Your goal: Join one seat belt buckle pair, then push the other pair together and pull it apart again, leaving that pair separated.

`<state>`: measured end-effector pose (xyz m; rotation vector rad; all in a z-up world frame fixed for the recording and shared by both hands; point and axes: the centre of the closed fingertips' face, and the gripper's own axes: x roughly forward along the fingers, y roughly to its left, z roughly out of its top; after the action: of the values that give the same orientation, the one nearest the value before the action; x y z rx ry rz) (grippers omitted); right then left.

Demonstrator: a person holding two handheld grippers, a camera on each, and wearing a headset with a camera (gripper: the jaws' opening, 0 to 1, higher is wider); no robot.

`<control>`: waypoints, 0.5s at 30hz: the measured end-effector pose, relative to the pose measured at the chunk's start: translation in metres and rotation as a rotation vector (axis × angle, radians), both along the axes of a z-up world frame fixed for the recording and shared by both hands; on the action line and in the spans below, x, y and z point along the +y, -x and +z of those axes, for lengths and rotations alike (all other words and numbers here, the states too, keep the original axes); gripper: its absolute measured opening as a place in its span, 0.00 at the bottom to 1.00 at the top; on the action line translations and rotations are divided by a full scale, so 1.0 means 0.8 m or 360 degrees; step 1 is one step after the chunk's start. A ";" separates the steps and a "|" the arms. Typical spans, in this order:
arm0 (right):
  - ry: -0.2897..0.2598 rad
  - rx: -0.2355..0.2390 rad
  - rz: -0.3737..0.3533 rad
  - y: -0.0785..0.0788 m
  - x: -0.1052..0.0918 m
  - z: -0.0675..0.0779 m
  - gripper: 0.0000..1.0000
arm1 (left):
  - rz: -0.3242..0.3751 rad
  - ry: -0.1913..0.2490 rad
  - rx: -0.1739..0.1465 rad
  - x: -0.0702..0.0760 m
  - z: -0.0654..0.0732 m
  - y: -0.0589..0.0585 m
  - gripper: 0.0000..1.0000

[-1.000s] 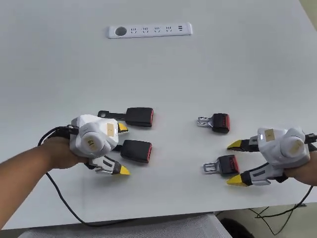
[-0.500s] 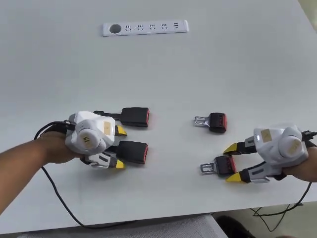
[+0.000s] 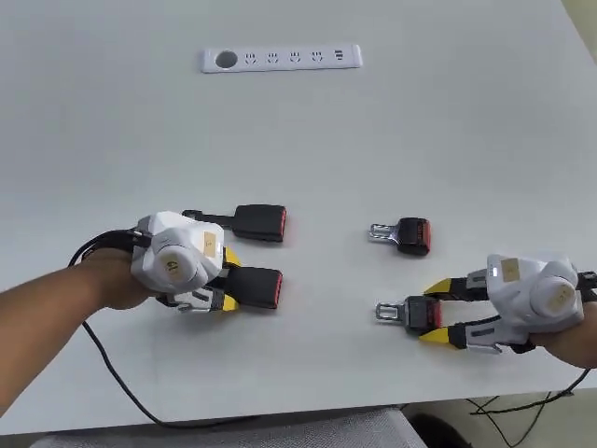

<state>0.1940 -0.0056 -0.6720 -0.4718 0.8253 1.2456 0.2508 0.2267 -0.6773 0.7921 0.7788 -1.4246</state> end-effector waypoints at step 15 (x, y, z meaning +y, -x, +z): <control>-0.0043 -0.0020 -0.0037 -0.021 0.012 0.001 0.34 | 0.0092 -0.0039 0.0021 0.002 0.000 -0.003 0.33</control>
<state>0.2104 0.0041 -0.6709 -0.4471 0.8003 1.2297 0.2529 0.2282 -0.6776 0.7734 0.8244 -1.3724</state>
